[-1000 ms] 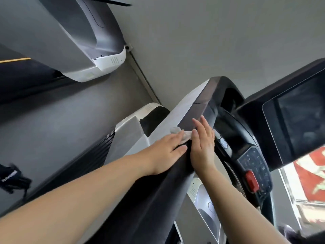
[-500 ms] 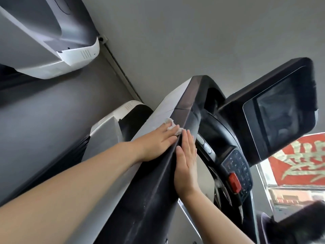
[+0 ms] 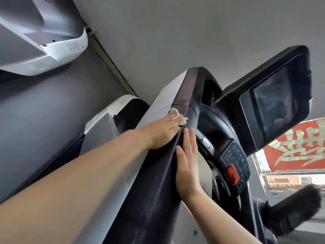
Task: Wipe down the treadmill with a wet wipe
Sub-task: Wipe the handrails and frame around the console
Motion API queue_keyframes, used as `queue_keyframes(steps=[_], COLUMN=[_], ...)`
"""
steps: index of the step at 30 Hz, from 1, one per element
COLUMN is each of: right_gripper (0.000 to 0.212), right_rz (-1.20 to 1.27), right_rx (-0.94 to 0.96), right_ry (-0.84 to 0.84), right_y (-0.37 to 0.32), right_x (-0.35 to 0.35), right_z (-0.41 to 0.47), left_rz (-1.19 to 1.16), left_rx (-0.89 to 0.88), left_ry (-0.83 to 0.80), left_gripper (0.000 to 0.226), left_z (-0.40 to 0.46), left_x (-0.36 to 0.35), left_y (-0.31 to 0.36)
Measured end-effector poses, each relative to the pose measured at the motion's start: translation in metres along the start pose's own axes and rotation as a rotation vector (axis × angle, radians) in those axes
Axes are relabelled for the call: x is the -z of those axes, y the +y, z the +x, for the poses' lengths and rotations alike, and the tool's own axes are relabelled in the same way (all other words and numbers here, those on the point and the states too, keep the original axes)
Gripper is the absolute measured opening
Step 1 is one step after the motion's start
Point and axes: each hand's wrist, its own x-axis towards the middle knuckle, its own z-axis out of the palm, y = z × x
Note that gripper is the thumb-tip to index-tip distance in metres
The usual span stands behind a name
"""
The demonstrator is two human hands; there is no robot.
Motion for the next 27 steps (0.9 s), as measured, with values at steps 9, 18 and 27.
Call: queue_keyframes(steps=[9,18,27], right_gripper=[0.059,0.059,0.07], right_rz=[0.026,0.075,0.016], right_rx=[0.008,0.016,-0.021], right_ry=[-0.001,0.042,0.049], right_y=[-0.001,0.002,-0.006], right_x=[-0.001,-0.001,0.0], right_z=[0.0,0.002,-0.002], left_rz=[-0.039,0.009,-0.012], left_rx=[-0.123,-0.055,-0.137], left_ry=[0.0,0.057,-0.066], left_gripper=[0.043,0.049,0.071], left_z=[-0.068,-0.029,-0.172], left_x=[-0.022,-0.017,-0.044], left_y=[-0.016,-0.008,-0.005])
